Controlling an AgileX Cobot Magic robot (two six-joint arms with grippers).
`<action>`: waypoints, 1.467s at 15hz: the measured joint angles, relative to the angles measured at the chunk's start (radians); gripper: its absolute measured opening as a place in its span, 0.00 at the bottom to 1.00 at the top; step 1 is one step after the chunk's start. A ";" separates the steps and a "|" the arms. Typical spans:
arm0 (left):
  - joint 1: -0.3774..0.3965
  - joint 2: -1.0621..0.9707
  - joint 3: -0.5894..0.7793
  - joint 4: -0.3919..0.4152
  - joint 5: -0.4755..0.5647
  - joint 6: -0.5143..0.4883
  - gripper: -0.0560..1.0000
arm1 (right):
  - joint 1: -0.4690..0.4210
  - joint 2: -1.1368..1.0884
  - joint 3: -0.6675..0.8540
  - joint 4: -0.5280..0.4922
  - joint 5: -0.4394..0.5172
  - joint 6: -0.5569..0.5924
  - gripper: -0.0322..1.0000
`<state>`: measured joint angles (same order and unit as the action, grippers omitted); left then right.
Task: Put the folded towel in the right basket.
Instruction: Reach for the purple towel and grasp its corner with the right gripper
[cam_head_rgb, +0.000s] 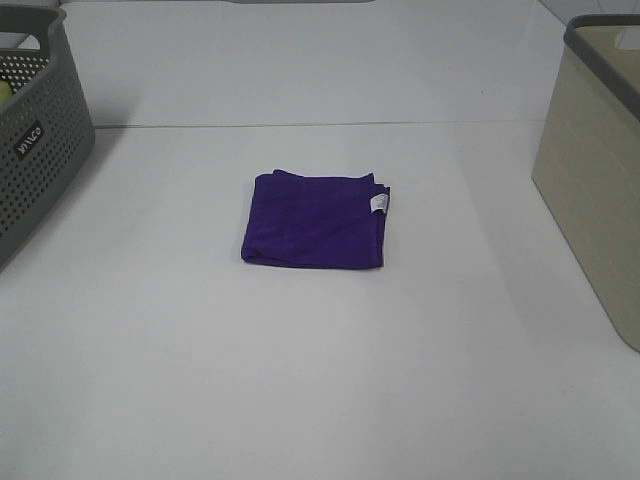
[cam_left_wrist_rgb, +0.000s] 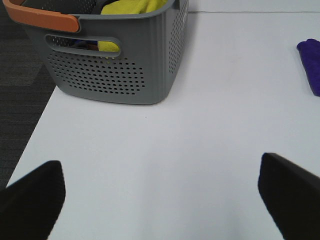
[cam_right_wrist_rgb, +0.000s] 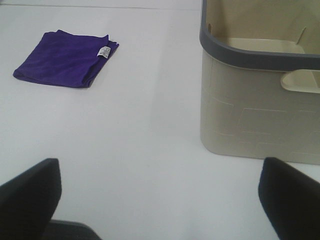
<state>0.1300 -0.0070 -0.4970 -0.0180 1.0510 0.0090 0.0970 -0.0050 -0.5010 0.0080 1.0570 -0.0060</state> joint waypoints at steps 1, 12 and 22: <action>0.000 0.000 0.000 0.000 0.000 0.000 0.99 | 0.000 0.000 0.000 0.000 0.000 0.000 0.98; 0.000 0.000 0.000 0.000 0.000 0.000 0.99 | 0.000 0.000 0.000 0.000 0.000 0.000 0.98; 0.000 0.000 0.000 0.000 0.000 0.000 0.99 | 0.000 0.000 0.000 -0.008 0.000 0.000 0.98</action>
<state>0.1300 -0.0070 -0.4970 -0.0180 1.0510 0.0090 0.0970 -0.0050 -0.5010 0.0000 1.0570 -0.0060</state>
